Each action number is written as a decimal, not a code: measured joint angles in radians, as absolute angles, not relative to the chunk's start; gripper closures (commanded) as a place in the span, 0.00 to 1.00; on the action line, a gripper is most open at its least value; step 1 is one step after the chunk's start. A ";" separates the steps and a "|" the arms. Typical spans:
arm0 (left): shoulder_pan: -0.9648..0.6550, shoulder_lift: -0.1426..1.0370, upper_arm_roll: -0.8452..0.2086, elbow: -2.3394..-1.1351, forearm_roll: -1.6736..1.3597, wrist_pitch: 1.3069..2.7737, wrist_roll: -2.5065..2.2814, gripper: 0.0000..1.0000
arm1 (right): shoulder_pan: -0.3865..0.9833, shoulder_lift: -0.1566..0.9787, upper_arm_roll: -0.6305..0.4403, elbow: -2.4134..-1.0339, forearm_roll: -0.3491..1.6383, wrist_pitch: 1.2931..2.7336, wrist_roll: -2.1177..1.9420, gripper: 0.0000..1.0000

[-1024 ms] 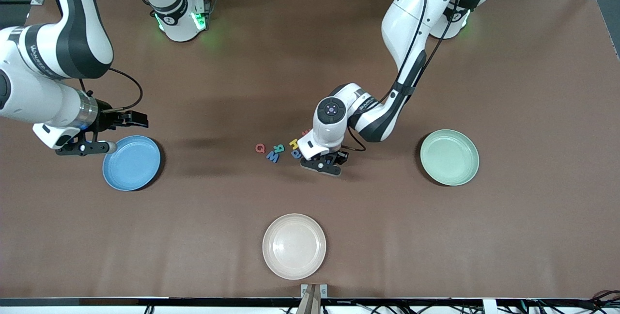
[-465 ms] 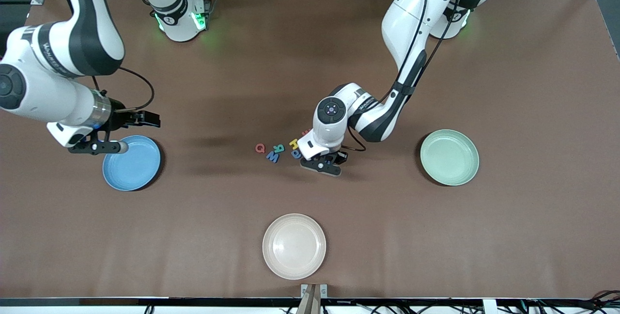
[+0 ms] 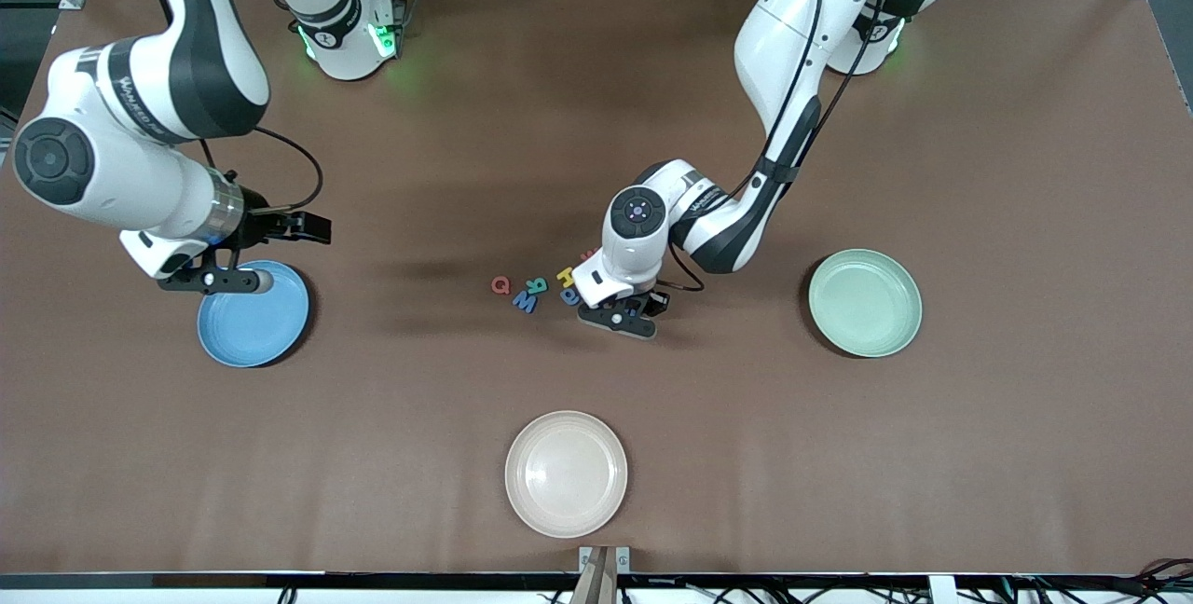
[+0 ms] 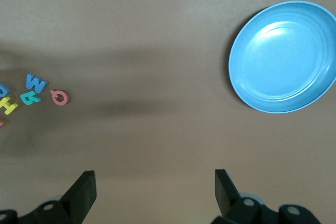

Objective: Sort uppercase to blue plate, lowercase to green plate

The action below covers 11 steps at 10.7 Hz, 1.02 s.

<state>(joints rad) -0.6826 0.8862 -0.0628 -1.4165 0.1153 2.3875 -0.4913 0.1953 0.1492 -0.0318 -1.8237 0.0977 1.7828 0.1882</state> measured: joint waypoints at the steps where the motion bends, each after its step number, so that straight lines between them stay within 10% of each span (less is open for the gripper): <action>1: -0.681 0.885 -0.061 -1.413 0.115 2.375 -0.483 0.92 | 0.205 0.149 -0.032 -1.824 0.098 1.783 0.200 0.00; 11: -0.442 0.613 -0.048 -1.466 0.115 2.037 -0.431 1.00 | 0.338 0.180 -0.032 -1.829 0.098 1.817 0.391 0.00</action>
